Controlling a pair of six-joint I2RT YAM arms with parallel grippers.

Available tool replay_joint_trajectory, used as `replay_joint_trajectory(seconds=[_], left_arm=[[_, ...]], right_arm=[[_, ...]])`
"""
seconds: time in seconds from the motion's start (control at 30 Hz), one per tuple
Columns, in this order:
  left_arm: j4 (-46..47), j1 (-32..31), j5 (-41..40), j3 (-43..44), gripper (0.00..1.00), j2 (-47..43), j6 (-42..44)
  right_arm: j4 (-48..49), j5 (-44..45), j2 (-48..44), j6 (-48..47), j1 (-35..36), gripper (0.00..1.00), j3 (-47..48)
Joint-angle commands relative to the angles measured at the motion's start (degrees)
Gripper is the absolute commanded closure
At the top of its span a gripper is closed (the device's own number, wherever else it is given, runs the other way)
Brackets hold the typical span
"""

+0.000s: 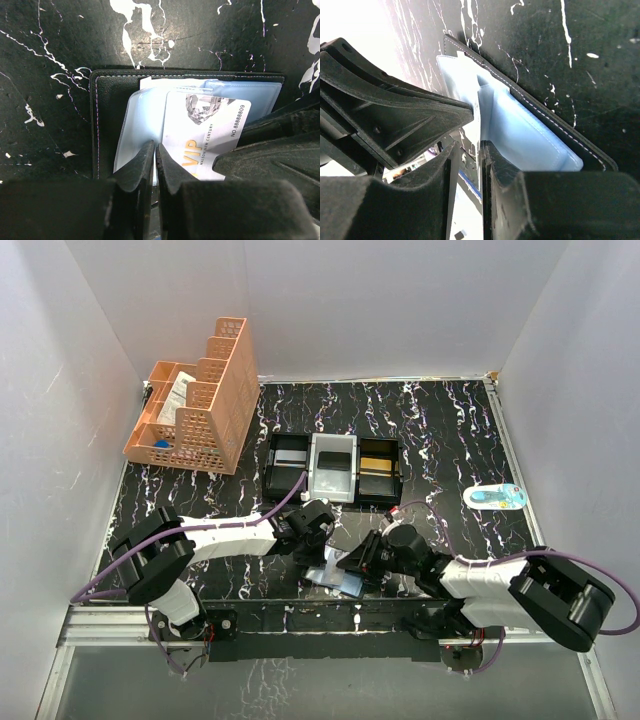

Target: Take the credit cards out of the card holder

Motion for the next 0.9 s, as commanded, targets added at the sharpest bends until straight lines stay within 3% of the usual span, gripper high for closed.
replay_joint_trajectory(seconds=[0.0, 0.47, 0.87], left_arm=[[-4.08, -0.55, -2.58, -0.6, 0.95, 1.48, 0.39], [-4.06, -0.53, -2.41, -0.56, 0.95, 1.45, 0.41], [-4.87, -0.57, -2.66, -0.07, 0.95, 1.78, 0.59]], right_arm=[[2.09, 7.95, -3.34, 3.39, 1.84, 0.8, -1.09], [1.67, 11.58, -2.38, 5.25, 6.31, 0.84, -0.99], [-1.46, 11.86, -2.5, 4.03, 6.7, 0.98, 0.0]])
